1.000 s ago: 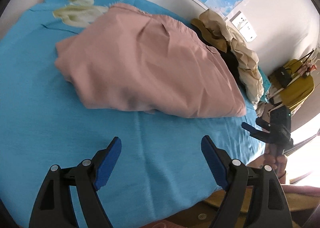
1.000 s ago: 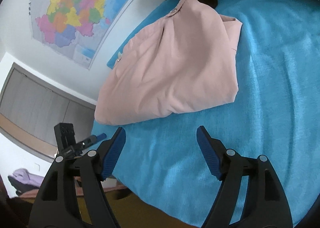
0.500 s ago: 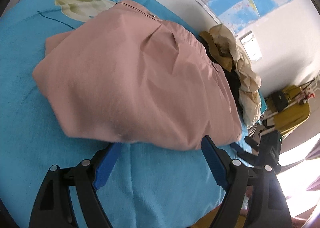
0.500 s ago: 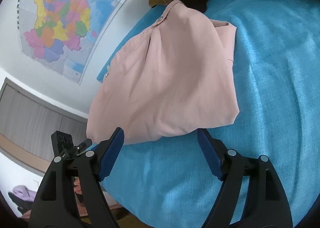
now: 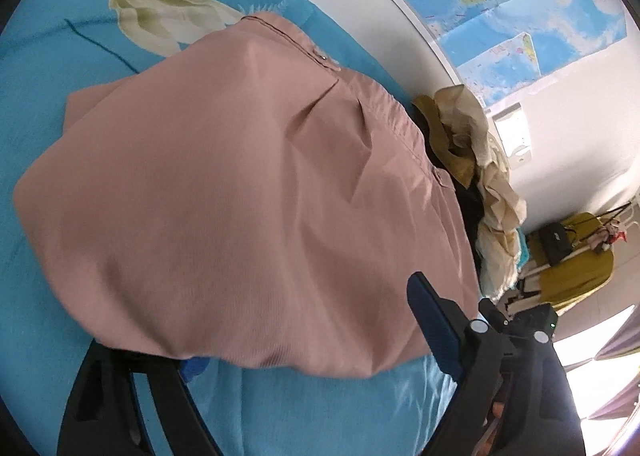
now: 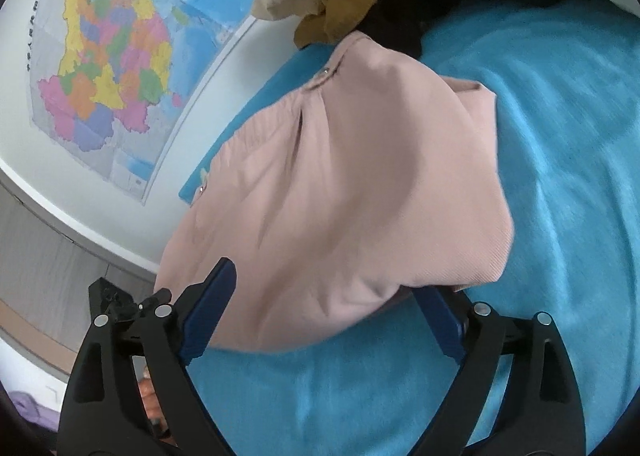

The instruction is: Fold large clothes

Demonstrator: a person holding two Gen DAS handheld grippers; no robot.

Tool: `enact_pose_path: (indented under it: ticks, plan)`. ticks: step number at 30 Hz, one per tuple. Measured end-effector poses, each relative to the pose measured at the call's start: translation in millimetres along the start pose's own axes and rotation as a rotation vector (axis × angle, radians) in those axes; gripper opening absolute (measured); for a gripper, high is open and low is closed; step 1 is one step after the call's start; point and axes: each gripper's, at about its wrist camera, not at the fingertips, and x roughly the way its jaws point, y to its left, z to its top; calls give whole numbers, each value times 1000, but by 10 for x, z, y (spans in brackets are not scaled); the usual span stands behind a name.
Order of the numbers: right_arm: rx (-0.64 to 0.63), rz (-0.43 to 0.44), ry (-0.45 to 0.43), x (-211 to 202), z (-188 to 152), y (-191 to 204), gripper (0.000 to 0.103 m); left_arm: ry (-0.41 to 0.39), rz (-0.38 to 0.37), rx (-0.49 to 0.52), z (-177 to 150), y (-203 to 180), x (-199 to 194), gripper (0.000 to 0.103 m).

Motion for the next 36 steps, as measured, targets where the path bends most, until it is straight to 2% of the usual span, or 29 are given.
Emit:
enact_pose_path:
  ticks: [1, 2, 3, 4, 6, 8, 11, 15, 17, 19, 22, 23, 25, 26, 27, 29, 31, 33, 34, 35, 36]
  plan:
    - [4, -4, -8, 21, 9, 1, 78, -8, 29, 0, 4, -13, 12, 66]
    - [9, -6, -8, 54, 23, -8, 67, -14, 49, -8, 7, -2, 24, 52]
    - [21, -6, -10, 70, 35, -35, 50, -11, 55, -24, 21, 26, 41, 45]
    - [47, 3, -9, 85, 52, -83, 41, -2, 54, -46, 38, 67, 60, 37]
    - [95, 48, 2, 100, 87, -186, 23, -4, 41, -78, 60, 111, 52, 31]
    - [107, 76, -4, 56, 116, -209, 17, -19, 39, -67, 58, 76, 11, 21]
    - [59, 85, -22, -97, 126, -81, 12, -47, 31, -32, 39, -25, -108, 13]
    - [-3, 122, -38, -404, 107, 100, 10, -59, -45, -15, -40, -60, -404, 11]
    - [-9, 134, -21, -497, 81, 113, 11, -42, -72, -21, -103, -9, -464, 12]
    - [-4, 103, 8, -491, 58, 76, 18, -11, -80, -38, -150, 88, -410, 14]
    - [40, 37, 63, -359, 21, -103, 35, 27, -55, -69, -169, 211, -239, 22]
    - [60, 31, 78, -321, 15, -161, 45, 38, -50, -83, -162, 253, -184, 31]
    - [34, -25, 92, -327, 8, -176, 55, 40, -14, -66, -157, 245, -172, 37]
    - [-5, -50, 97, -375, 5, -144, 57, 51, 22, -20, -160, 193, -208, 40]
    - [-37, -61, 100, -435, 3, -112, 57, 34, 72, 40, -161, 139, -288, 41]
    - [-105, -102, 84, -652, 16, -41, 58, -2, 125, 125, -173, 100, -478, 44]
    - [-188, -191, 26, -888, 44, 38, 66, -33, 157, 172, -183, 57, -647, 47]
    - [-247, -263, -52, -1094, 117, 128, 70, -76, 214, 241, -195, -52, -744, 63]
    - [-270, -261, -68, -1125, 136, 134, 72, -96, 262, 279, -190, -135, -755, 73]
    - [-304, -246, -69, -1111, 165, 178, 77, -128, 312, 290, -171, -172, -768, 73]
    - [-347, -247, -57, -1009, 209, 256, 79, -197, 402, 319, -139, -258, -790, 74]
